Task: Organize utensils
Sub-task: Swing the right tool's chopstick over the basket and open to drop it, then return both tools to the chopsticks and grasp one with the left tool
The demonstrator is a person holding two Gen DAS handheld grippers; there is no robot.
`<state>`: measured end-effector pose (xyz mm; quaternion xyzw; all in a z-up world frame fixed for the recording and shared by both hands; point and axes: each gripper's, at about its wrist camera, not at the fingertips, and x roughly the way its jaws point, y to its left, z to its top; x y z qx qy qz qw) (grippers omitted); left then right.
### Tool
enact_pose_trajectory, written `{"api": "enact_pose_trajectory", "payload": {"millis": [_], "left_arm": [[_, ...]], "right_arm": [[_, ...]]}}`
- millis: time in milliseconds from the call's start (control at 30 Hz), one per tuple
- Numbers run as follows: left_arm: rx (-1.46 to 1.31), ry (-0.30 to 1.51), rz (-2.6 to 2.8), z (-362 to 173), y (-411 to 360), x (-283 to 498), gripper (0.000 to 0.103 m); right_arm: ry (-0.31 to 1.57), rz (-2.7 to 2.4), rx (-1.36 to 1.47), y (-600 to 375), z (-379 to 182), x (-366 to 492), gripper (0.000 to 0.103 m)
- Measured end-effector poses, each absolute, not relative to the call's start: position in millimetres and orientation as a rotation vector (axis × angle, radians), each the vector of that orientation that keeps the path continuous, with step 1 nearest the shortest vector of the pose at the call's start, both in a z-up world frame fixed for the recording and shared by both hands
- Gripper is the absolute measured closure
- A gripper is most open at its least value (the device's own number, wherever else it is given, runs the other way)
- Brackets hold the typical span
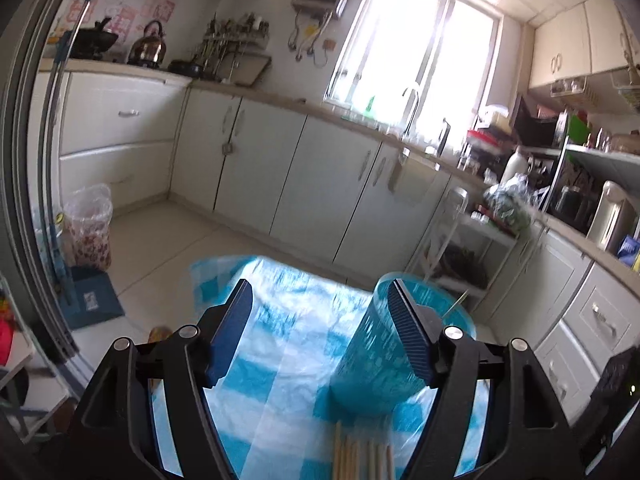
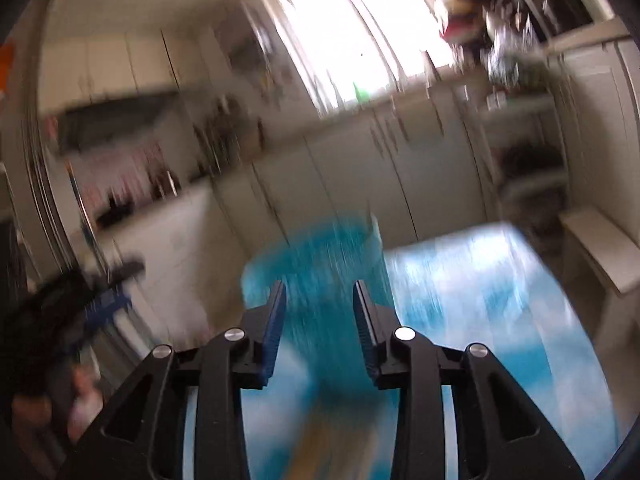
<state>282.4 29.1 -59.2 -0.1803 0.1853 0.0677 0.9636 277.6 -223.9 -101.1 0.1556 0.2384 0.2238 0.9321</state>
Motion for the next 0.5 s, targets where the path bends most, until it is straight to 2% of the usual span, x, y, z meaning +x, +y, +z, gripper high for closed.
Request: {"api": "enact_pose_trajectory", "payload": {"millis": [67, 133, 233, 333, 500], "left_arm": [[-0.352, 0.436, 0.132, -73.7, 27.7, 282.6, 0.036], [-0.319, 0.508, 0.119, -91.1, 22.8, 283.9, 0.035], [-0.277, 0.612, 0.094, -114.3, 14.5, 289.0, 0.035], [-0.244, 0.720, 0.072, -140.4, 6.7, 296.5, 0.035], [-0.200, 0.862, 0.043, -174.8, -1.9, 309.0, 0.035]], "right_arm": [[0.600, 0.450, 0.270, -221.6, -118.5, 269.1, 0.068], [0.710, 0.444, 0.208, -216.8, -139.0, 261.9, 0.078], [0.812, 0.441, 0.164, -207.9, -160.5, 261.5, 0.083], [0.870, 0.425, 0.122, -199.0, -177.0, 267.0, 0.087], [0.910, 0.403, 0.051, -187.2, -189.8, 267.6, 0.088]]}}
